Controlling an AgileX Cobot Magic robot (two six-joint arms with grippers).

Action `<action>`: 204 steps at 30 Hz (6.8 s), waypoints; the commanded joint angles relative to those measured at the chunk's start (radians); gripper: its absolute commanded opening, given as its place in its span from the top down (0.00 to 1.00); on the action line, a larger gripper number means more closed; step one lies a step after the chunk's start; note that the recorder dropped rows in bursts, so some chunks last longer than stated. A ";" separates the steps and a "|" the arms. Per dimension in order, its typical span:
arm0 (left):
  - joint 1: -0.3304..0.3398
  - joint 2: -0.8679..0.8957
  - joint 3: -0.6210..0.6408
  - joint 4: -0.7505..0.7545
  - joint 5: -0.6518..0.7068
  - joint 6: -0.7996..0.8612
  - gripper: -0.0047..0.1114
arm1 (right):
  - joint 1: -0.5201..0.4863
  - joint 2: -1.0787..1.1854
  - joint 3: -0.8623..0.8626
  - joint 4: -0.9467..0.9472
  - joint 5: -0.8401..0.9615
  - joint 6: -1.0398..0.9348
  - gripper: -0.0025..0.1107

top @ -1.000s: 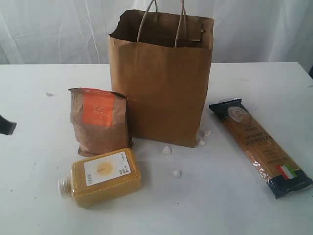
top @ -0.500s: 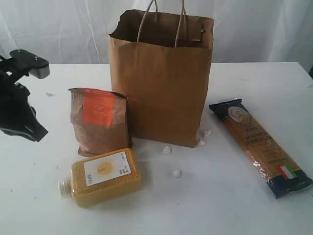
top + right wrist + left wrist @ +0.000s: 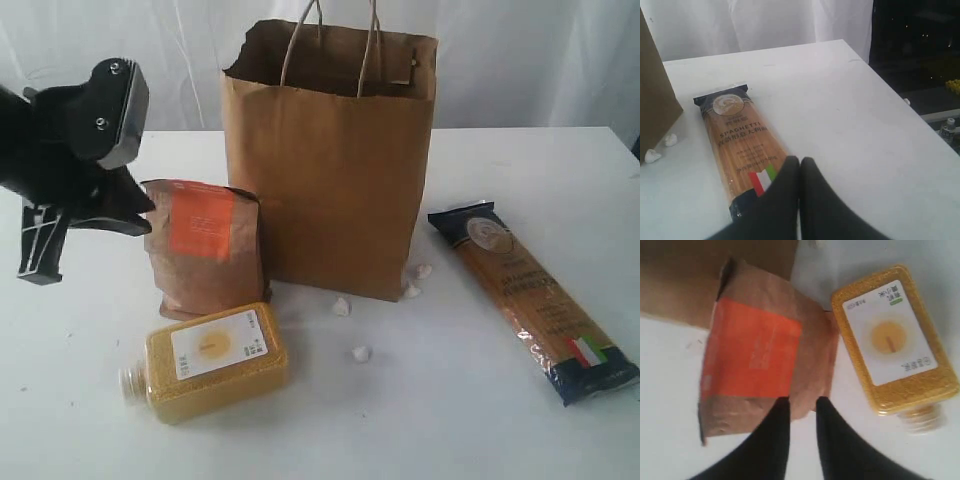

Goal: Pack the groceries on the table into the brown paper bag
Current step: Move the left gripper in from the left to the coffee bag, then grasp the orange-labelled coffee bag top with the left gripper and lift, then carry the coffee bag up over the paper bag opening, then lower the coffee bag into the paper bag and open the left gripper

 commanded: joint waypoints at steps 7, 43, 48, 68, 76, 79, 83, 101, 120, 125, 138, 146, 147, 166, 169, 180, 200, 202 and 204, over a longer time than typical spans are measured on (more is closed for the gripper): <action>-0.008 0.045 -0.005 -0.427 -0.311 0.079 0.35 | -0.002 -0.003 0.000 -0.001 -0.007 0.002 0.98; -0.008 0.211 -0.005 -0.209 -0.257 -0.137 0.96 | -0.002 -0.003 0.000 -0.001 -0.007 0.002 0.98; -0.008 0.138 -0.005 -0.192 -0.231 -0.161 0.96 | -0.002 -0.003 0.000 -0.001 -0.007 0.002 0.98; -0.008 -0.187 -0.005 0.018 -0.014 -0.264 0.96 | -0.002 -0.003 0.000 -0.001 -0.007 0.002 0.98; -0.006 -0.266 -0.005 0.014 -0.038 -0.376 0.96 | -0.002 -0.003 0.000 -0.001 -0.007 0.002 0.98; -0.006 -0.268 -0.005 0.014 -0.086 -0.516 0.96 | -0.002 -0.003 0.000 -0.001 -0.007 0.002 0.98; -0.006 -0.270 -0.005 0.014 -0.125 -0.667 0.96 | -0.002 -0.003 0.000 -0.001 -0.007 0.002 0.98; -0.022 -0.271 -0.005 -0.058 -0.894 -0.709 0.96 | -0.002 -0.003 0.000 -0.001 -0.007 0.002 0.98; -0.044 0.058 -0.136 1.128 -1.466 -1.789 0.96 | -0.002 -0.003 0.000 -0.001 -0.007 0.002 0.98; -0.044 0.120 -0.155 1.122 -1.438 -1.858 0.96 | -0.002 -0.003 0.000 -0.001 -0.007 0.002 0.98; -0.044 0.188 -0.155 1.146 -1.440 -2.006 0.96 | -0.002 -0.003 0.000 -0.001 -0.007 -0.008 0.98; -0.044 0.188 -0.155 1.300 -1.490 -2.154 0.96 | -0.002 -0.003 0.000 -0.001 -0.007 -0.006 0.98; -0.044 0.188 -0.155 1.323 -1.496 -2.174 0.96 | -0.002 -0.003 0.000 -0.001 -0.007 -0.006 0.98; -0.044 0.188 -0.155 1.688 -1.433 -2.198 0.96 | -0.002 -0.003 0.000 -0.001 -0.007 -0.006 0.98; -0.044 0.188 -0.155 1.692 -1.452 -2.200 0.96 | -0.002 -0.003 0.000 -0.001 -0.007 -0.006 0.98; -0.044 0.212 -0.153 1.690 -1.423 -2.284 0.66 | -0.002 -0.003 0.000 -0.001 -0.007 -0.006 0.98; -0.044 0.216 -0.153 1.686 -1.481 -2.393 0.39 | -0.002 -0.003 0.000 -0.001 -0.007 -0.006 0.98; -0.044 0.214 -0.153 1.683 -1.534 -2.393 0.39 | -0.002 -0.003 0.000 -0.001 -0.007 -0.006 0.98; -0.044 0.205 -0.153 1.683 -1.553 -2.387 0.39 | -0.002 -0.003 0.000 -0.001 -0.007 -0.006 0.98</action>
